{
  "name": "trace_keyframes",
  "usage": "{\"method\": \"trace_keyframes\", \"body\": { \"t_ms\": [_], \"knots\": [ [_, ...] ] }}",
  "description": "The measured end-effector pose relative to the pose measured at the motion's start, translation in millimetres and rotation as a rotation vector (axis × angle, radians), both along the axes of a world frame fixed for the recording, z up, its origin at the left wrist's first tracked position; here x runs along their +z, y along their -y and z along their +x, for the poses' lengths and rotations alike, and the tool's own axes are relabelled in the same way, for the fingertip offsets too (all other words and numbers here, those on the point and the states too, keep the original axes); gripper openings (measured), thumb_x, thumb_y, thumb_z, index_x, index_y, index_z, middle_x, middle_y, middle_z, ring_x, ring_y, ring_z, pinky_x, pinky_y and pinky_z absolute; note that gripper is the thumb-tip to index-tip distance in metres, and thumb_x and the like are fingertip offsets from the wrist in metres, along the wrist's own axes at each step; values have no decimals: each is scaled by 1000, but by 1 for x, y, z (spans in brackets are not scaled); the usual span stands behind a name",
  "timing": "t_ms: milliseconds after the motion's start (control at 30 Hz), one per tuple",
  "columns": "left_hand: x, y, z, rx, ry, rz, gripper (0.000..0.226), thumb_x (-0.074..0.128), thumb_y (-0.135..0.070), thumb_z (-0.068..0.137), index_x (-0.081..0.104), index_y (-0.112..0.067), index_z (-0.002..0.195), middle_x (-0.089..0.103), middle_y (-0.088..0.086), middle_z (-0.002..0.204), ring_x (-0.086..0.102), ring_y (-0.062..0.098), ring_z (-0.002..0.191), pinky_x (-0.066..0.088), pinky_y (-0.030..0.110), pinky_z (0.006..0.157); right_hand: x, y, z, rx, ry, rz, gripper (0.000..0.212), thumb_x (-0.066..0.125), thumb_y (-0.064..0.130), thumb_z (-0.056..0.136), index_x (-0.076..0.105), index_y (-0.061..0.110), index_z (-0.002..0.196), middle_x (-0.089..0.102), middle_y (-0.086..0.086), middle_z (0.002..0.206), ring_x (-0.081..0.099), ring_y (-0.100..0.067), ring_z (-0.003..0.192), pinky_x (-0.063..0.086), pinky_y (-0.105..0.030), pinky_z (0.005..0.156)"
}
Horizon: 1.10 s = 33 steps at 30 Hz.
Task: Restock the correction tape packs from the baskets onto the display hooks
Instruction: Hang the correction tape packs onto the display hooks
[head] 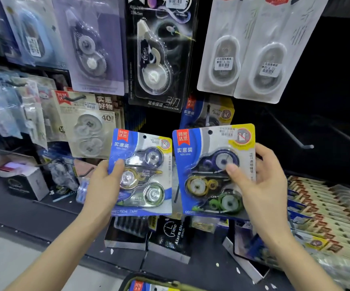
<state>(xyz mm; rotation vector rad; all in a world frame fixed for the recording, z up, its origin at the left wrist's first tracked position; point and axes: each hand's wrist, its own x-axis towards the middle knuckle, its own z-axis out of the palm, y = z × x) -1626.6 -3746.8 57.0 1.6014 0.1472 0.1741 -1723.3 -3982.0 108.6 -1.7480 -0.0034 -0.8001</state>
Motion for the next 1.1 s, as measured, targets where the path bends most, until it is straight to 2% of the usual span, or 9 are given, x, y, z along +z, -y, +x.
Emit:
{"method": "trace_keyframes", "body": {
  "t_ms": [167, 333, 433, 533, 633, 733, 867, 967, 1100],
  "knots": [
    [0, 0, -1, 8, 39, 83, 26, 49, -31, 102, 61, -8, 100, 64, 18, 100, 54, 23, 86, 42, 40, 79, 7, 2, 13, -6, -16, -20, 41, 71, 9, 87, 57, 21, 123, 70, 7, 110, 67, -5, 99, 54, -16, 77],
    [4, 1, -7, 7, 80, 133, 28, 48, -31, 102, 61, -6, 99, 57, 10, 85, 48, 20, 77, 35, 32, 65, 5, 1, 20, -46, -29, -37, 39, 71, 11, 88, 57, 27, 120, 69, 10, 109, 66, 2, 96, 54, -15, 76],
    [7, -2, -7, 17, 104, 121, 29, 50, -32, 101, 62, -6, 99, 63, 23, 94, 50, 21, 78, 37, 33, 67, -3, 4, 32, -62, -51, -19, 39, 71, 15, 88, 56, 35, 118, 70, 9, 110, 68, -5, 100, 58, -31, 85],
    [9, -4, -7, 28, 119, 120, 26, 50, -32, 101, 61, -11, 91, 59, 16, 82, 47, 20, 75, 35, 32, 64, -13, 10, 55, -94, -111, -30, 39, 67, 22, 92, 53, 39, 124, 68, 9, 117, 66, -10, 107, 54, -43, 94],
    [9, -5, -6, 29, 124, 121, 27, 50, -33, 101, 60, -9, 92, 60, 23, 87, 48, 21, 75, 34, 34, 65, -20, 14, 84, -206, -198, -209, 55, 55, 34, 99, 33, 33, 149, 63, 11, 125, 61, -15, 112, 46, -32, 91],
    [5, -5, -3, 25, 136, 119, 24, 52, -35, 101, 62, -15, 92, 66, 22, 95, 53, 24, 79, 38, 38, 71, -22, 16, 111, -286, -323, -257, 67, 46, 41, 101, 12, 27, 158, 62, -10, 130, 58, -32, 116, 39, -32, 82],
    [1, -2, 1, 26, 152, 115, 29, 57, -39, 98, 62, -11, 94, 62, 14, 85, 51, 22, 79, 38, 38, 74, -21, 20, 143, -333, -395, -228, 71, 43, 45, 102, 5, 26, 158, 61, -20, 128, 59, -39, 114, 45, -39, 87],
    [-3, -1, 2, 21, 150, 123, 32, 53, -32, 100, 60, 0, 99, 58, 13, 85, 48, 20, 77, 36, 36, 71, -21, 23, 152, -393, -450, -300, 72, 40, 48, 102, 1, 25, 158, 63, -23, 121, 61, -41, 109, 43, -39, 78],
    [-1, 0, -2, -11, 174, 128, 25, 53, -30, 100, 61, -9, 90, 61, 17, 86, 49, 20, 76, 36, 33, 67, -19, 21, 138, -501, -551, -416, 74, 32, 59, 100, -2, 28, 157, 63, -19, 123, 62, -39, 107, 41, -38, 75]
  ]
}}
